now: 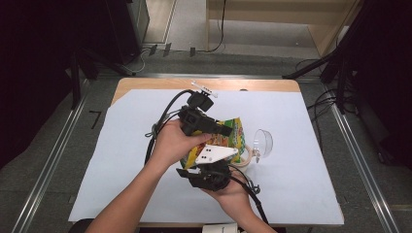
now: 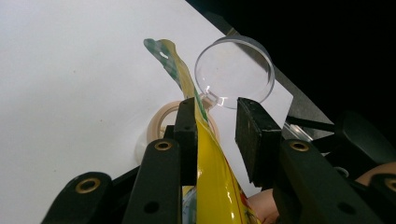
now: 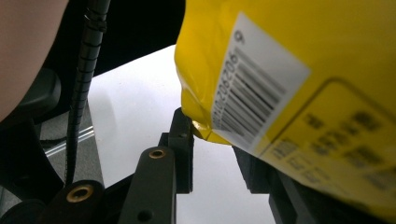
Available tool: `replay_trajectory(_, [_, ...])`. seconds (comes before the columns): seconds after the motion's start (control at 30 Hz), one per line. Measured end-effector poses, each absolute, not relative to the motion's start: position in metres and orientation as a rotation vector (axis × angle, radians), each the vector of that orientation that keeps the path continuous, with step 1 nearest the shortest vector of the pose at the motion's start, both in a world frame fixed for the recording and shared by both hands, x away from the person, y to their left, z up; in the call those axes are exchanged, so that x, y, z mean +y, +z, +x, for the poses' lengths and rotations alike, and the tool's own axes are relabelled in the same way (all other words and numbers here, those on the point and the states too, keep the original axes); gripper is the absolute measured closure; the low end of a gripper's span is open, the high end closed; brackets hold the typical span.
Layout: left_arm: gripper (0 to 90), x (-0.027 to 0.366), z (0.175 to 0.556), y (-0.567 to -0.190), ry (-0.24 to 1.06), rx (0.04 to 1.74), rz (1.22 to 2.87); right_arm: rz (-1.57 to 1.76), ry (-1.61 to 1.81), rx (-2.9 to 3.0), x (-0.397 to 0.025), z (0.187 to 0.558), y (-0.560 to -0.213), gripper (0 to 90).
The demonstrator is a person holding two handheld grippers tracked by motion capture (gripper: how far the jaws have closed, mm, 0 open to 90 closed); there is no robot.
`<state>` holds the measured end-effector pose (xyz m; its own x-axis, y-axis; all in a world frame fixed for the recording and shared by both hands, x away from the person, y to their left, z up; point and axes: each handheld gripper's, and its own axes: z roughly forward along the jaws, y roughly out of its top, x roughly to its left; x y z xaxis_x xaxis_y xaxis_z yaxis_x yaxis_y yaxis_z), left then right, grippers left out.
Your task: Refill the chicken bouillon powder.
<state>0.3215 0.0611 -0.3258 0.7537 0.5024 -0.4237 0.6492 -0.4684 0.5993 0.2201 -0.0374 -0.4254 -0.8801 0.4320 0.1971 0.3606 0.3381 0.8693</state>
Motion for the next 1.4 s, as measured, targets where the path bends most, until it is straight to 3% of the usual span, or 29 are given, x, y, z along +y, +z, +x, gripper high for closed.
replay_trajectory(0.57, [74.6,0.061,0.320,-0.327,-0.234,0.866,2.180,0.735,1.587,2.502,-0.036,0.219,-0.429,71.0])
replay_trajectory(0.8, [67.0,0.063,0.317,-0.321,-0.225,0.847,2.150,0.734,1.606,2.496,-0.037,0.220,-0.426,70.9])
replay_trajectory(0.93, [67.0,0.064,0.317,-0.318,-0.212,0.844,2.144,0.746,1.631,2.489,-0.037,0.220,-0.423,70.7])
replay_trajectory(1.4, [74.1,0.064,0.321,-0.317,-0.205,0.871,2.175,0.746,1.634,2.495,-0.030,0.222,-0.422,70.7])
